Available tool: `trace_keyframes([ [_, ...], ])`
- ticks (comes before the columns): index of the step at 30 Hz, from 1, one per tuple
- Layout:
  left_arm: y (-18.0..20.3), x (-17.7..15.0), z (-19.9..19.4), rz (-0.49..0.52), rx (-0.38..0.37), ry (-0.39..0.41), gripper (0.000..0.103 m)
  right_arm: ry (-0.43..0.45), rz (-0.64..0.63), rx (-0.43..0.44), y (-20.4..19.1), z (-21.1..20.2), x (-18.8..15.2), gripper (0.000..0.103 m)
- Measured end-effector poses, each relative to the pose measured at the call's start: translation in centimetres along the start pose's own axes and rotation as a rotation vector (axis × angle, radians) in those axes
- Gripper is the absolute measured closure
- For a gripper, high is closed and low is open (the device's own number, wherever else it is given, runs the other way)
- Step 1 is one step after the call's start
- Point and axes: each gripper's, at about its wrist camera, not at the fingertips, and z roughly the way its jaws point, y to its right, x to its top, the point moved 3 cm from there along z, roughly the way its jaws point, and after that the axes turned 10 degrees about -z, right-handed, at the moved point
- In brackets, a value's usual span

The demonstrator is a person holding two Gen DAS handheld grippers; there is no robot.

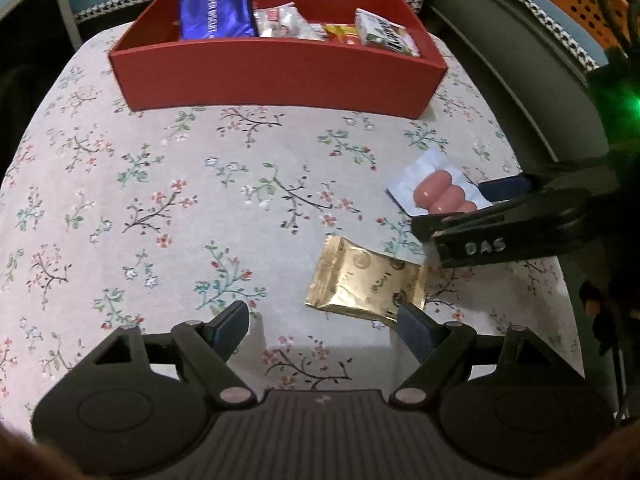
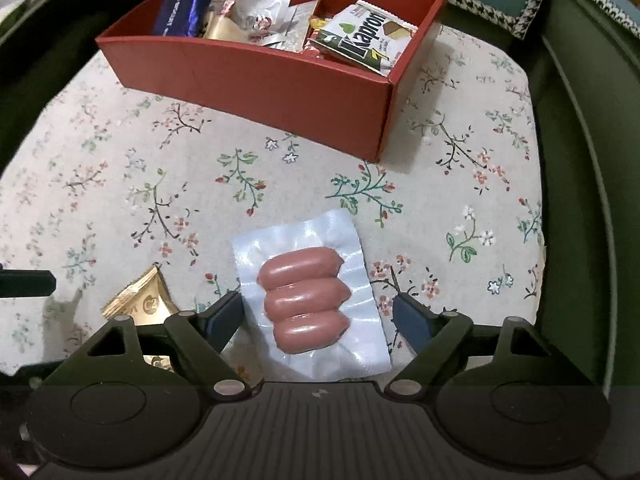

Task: Organize snacks
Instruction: 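Withdraw both open tools from the box toward the gold packet and sausages, then grasp the sausage tray with the right tool while the left tool approaches the gold packet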

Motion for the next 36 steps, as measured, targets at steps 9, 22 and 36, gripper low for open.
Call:
trace_keyframes([
  [9,2.2,-0.6,-0.3,0.106,-0.038,0.015,0.0,0.015,0.036,-0.027,1.3,-2.3,-3.3,0.026],
  [22,7.0,-0.8,0.7,0.956,0.045,-0.045,0.0,0.078,0.077,0.068,2.7,-4.5,-4.5,0.026],
  [36,8.5,0.3,5.8,1.251,-0.13,-0.31,0.0,-0.002,0.022,0.09,1.6,-2.4,-4.3,0.025],
])
